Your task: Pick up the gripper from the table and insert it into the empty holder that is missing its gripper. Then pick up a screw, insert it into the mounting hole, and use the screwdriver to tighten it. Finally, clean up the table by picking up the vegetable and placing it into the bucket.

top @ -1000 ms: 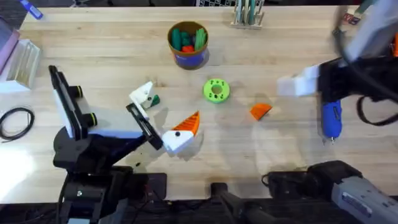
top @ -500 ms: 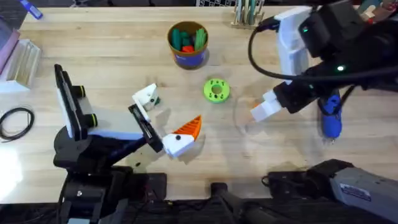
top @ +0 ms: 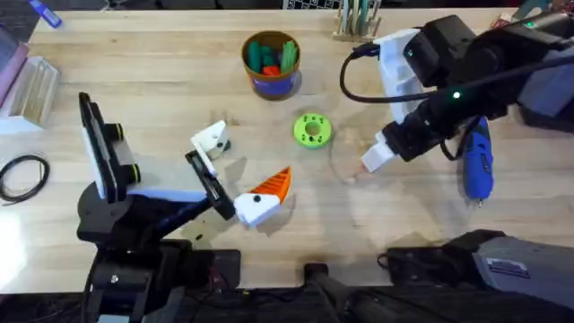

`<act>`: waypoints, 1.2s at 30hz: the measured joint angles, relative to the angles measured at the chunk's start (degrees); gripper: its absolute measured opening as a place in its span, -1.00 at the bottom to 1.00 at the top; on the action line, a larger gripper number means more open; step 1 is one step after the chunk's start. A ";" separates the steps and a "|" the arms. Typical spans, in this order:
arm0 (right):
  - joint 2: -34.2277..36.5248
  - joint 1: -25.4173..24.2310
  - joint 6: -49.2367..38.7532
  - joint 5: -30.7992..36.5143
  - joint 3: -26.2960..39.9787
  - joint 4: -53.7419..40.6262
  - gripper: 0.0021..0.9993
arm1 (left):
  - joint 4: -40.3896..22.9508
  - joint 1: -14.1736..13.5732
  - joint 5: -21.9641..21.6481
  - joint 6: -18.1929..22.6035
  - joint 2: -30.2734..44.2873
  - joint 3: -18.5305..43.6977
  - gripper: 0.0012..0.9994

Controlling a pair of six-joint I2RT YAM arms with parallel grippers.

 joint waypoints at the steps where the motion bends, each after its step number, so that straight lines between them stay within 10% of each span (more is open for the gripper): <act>1: 0.07 0.00 -0.02 0.00 0.00 0.01 0.19 | 0.00 0.00 0.01 0.00 0.00 0.00 0.98; 9: 0.00 0.00 0.42 0.22 0.23 -0.37 -0.96 | -0.02 0.00 -0.01 0.00 0.00 0.00 0.98; 21: -13.62 -3.00 0.42 -3.98 7.91 -0.89 -0.98 | -0.02 0.00 -0.01 0.00 0.00 0.00 0.98; 27: -16.82 -9.24 4.90 -23.71 7.75 11.77 -0.98 | -0.02 0.00 0.00 0.00 0.00 0.00 0.98; 36: 3.00 -7.08 11.43 -51.43 6.43 16.63 -0.98 | -0.02 0.00 -0.01 0.00 0.00 0.00 0.98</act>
